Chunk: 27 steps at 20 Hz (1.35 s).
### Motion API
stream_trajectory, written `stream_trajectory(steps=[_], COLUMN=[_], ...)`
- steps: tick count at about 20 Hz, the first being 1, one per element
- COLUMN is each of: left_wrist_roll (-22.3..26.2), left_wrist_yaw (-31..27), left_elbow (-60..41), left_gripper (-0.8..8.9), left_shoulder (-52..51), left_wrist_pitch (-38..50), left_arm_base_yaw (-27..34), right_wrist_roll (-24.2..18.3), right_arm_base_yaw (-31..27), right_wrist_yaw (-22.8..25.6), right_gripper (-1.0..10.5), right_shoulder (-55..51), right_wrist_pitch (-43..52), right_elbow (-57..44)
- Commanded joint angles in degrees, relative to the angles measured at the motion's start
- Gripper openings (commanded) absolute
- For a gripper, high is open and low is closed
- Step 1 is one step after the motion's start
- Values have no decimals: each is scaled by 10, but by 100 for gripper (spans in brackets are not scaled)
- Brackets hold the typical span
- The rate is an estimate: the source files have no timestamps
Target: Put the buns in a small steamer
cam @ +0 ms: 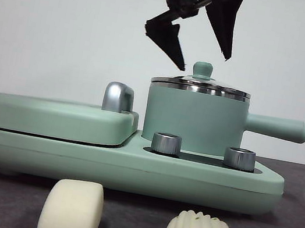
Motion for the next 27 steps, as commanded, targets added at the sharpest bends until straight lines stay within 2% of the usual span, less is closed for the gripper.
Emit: stream_trajectory(steps=[1, 2, 6, 10, 15, 17, 22, 25, 27], left_wrist_roll=[17, 20, 30, 38, 46, 51, 51, 51, 51], left_wrist_yaw=[-20, -23, -24, -24, -26, -38, -41, -41, -41], left_elbow=[18, 18, 18, 18, 18, 18, 18, 18, 18], left_gripper=[361, 332, 328, 274, 269, 182, 146, 84, 84], left_shoulder=[9, 9, 15, 23, 34, 34, 34, 34, 34], left_wrist_pitch=[10, 9, 10, 11, 12, 13, 11, 11, 11], left_arm_base_yaw=[-10, -10, -10, -12, -12, -12, -12, -13, -12], right_wrist_roll=[1, 2, 2, 2, 2, 2, 2, 2, 2], right_arm_base_yaw=[2, 2, 2, 2, 2, 2, 2, 2, 2], right_wrist_yaw=[-10, -14, -32, -32, -32, -32, -32, -32, -32], right_gripper=[491, 491, 491, 491, 491, 491, 491, 491, 491], right_shoulder=[1, 1, 1, 1, 1, 1, 1, 1, 1], right_wrist_pitch=[3, 3, 2, 2, 2, 2, 2, 2, 2], right_elbow=[10, 10, 10, 10, 10, 10, 10, 10, 10])
